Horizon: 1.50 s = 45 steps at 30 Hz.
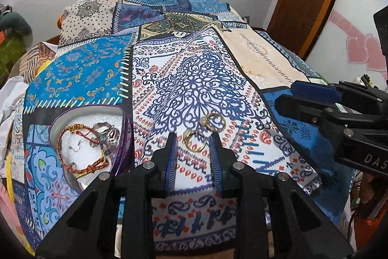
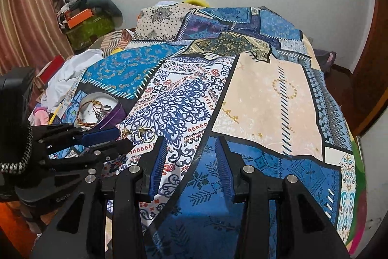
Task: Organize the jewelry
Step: 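Grasp a gold ring with the right gripper while the left grasps another gold ring, then carry both held gold rings toward the purple heart box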
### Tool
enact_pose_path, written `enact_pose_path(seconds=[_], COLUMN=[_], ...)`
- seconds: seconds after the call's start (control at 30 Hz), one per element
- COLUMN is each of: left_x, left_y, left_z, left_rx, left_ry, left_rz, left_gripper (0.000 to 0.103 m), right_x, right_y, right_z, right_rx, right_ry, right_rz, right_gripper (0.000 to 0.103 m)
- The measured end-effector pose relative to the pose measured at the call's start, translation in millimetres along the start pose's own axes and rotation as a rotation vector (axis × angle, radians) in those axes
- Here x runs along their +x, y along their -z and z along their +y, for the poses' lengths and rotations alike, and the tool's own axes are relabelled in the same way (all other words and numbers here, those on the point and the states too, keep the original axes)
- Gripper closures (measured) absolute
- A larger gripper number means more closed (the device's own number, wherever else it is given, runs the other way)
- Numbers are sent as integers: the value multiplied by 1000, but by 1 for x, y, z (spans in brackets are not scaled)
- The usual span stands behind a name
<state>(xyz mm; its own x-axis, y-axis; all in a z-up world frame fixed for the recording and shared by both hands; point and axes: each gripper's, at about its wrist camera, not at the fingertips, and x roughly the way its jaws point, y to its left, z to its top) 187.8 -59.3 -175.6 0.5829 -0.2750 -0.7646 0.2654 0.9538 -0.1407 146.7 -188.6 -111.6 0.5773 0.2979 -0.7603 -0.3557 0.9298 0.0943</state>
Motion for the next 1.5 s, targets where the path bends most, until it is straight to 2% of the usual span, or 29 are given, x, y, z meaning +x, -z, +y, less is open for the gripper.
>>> enact_pose_path(seconds=[0.17, 0.33, 0.43, 0.63, 0.9, 1.13, 1.3, 1.33, 1.37, 1.43, 1.5], left_x=[5, 6, 4, -8, -33, -37, -38, -40, -42, -46, -51], left_y=[-1, 1, 3, 5, 6, 9, 10, 11, 11, 11, 11], left_z=[3, -1, -1, 12, 31, 41, 41, 41, 40, 39, 39], left_rx=[-12, 21, 20, -16, -54, -86, -95, -94, -92, -92, -94], left_ry=[5, -17, -24, -12, -10, -3, 1, 0, 1, -2, -3], left_rz=[-15, -31, -38, -52, -108, -119, -122, -125, -129, -132, -139], left_gripper=[75, 75, 83, 83, 83, 83, 83, 84, 89, 89, 89], right_x=[5, 9, 12, 18, 34, 56, 57, 57, 56, 56, 55], right_y=[0, 0, -1, -5, -12, -12, -10, -10, -10, -10, -11], right_z=[-1, 1, 5, 17, 40, 57, 53, 52, 52, 52, 51], right_rx=[3, -1, -7, -48, -112, -203, -185, -179, -177, -174, -166], right_ry=[-13, -19, -25, -33, -47, -45, -61, -63, -55, -59, -62], right_rz=[8, 18, 25, 43, 73, 148, 142, 133, 127, 121, 115], right_gripper=[65, 65, 65, 65, 65, 65, 65, 66, 73, 85, 85])
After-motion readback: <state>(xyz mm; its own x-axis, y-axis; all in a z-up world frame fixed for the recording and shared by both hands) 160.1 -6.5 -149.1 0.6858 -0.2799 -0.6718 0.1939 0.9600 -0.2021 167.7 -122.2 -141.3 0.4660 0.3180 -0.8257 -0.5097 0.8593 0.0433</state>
